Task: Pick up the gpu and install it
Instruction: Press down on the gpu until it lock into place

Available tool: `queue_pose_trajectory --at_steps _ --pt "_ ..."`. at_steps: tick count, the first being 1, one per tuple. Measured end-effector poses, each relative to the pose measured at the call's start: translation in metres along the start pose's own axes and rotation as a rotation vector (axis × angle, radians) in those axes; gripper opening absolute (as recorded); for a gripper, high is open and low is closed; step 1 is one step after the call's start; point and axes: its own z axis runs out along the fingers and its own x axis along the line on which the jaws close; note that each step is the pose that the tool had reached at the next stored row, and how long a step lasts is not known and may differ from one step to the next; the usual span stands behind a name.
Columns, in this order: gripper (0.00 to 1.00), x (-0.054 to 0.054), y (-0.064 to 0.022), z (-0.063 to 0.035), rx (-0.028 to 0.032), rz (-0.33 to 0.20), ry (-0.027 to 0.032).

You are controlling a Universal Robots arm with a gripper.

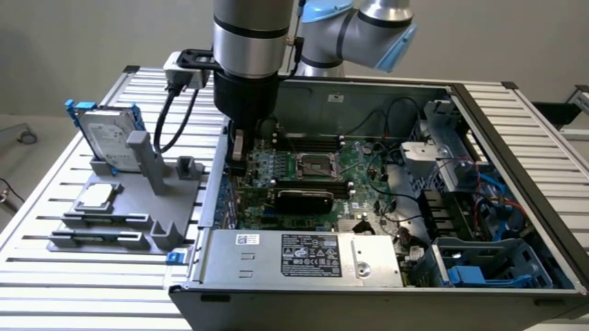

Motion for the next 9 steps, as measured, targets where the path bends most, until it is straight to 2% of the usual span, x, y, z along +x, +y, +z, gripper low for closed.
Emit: queue_pose_trajectory --at_steps 9 --pt "0.11 0.0 0.0003 0.0022 -0.0001 0.003 0.0027"
